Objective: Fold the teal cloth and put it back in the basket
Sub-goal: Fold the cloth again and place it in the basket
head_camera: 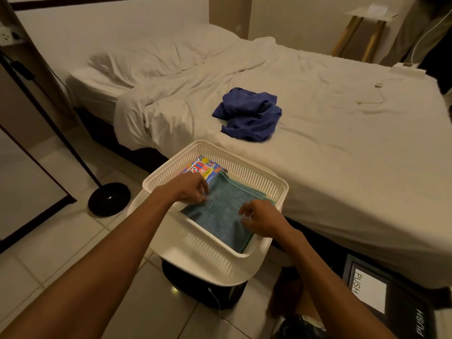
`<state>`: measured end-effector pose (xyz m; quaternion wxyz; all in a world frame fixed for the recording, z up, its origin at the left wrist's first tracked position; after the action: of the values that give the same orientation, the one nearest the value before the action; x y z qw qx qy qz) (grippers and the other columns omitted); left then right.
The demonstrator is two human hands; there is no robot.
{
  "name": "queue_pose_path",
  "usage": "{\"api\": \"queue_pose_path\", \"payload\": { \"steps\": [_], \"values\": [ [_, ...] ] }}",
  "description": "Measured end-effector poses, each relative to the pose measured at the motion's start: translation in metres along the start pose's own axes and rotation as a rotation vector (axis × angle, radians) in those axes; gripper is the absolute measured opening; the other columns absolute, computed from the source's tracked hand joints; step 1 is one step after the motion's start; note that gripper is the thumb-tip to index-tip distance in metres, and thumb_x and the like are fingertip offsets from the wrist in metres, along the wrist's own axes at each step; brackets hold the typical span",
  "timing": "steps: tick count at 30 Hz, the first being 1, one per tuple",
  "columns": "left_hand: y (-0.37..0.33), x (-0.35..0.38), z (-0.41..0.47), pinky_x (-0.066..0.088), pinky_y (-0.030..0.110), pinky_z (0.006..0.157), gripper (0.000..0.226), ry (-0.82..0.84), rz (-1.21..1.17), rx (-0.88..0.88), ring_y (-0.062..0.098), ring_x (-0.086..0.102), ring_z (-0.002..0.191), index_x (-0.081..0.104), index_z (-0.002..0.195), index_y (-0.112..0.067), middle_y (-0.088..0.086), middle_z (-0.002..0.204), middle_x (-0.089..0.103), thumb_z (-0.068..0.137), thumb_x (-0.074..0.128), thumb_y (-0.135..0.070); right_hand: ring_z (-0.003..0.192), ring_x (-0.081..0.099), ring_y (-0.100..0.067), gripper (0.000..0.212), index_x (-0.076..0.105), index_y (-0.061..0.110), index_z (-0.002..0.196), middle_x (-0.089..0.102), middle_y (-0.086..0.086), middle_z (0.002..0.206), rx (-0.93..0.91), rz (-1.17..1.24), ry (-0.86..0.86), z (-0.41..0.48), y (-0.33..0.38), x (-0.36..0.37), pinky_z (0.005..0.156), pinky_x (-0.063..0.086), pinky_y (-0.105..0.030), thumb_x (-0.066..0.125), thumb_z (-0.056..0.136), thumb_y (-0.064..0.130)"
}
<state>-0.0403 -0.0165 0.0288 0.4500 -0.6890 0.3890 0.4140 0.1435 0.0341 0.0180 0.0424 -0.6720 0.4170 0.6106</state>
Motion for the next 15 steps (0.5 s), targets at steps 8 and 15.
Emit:
{"api": "queue_pose_path", "payload": {
  "steps": [8, 15],
  "values": [
    [-0.027, 0.066, 0.034, 0.011, 0.042, 0.124, 0.075, -0.034, 0.302, 0.116, 0.026, 0.006, 0.153, 0.009, 0.157, -0.011, 0.010, 0.166, 0.005, 0.098, 0.010, -0.058, 0.140, 0.034, -0.035, 0.068, 0.028, 0.008, 0.149, 0.033, -0.019, 0.152, 0.106, -0.460, 0.024, 0.033, -0.030, 0.025, 0.118, 0.018, -0.050, 0.044, 0.098, 0.050],
    [-0.040, 0.056, 0.031, 0.003, 0.037, 0.123, 0.119, -0.091, 0.354, 0.082, 0.024, 0.003, 0.153, 0.006, 0.157, -0.010, 0.010, 0.165, 0.003, 0.064, -0.043, -0.067, 0.152, 0.010, -0.036, 0.075, 0.013, 0.003, 0.156, 0.016, -0.025, 0.162, 0.122, -0.393, -0.125, 0.023, -0.035, 0.004, 0.123, 0.000, -0.050, 0.027, 0.103, 0.053]
  ]
}}
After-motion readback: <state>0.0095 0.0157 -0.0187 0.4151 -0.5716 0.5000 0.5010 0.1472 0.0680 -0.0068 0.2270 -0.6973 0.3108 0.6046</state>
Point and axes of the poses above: each hand's wrist, its own z-axis towards the middle knuckle, its own x-axis out of the palm, y = z × x, the point moved 9 cm from there along z, towards the middle knuckle
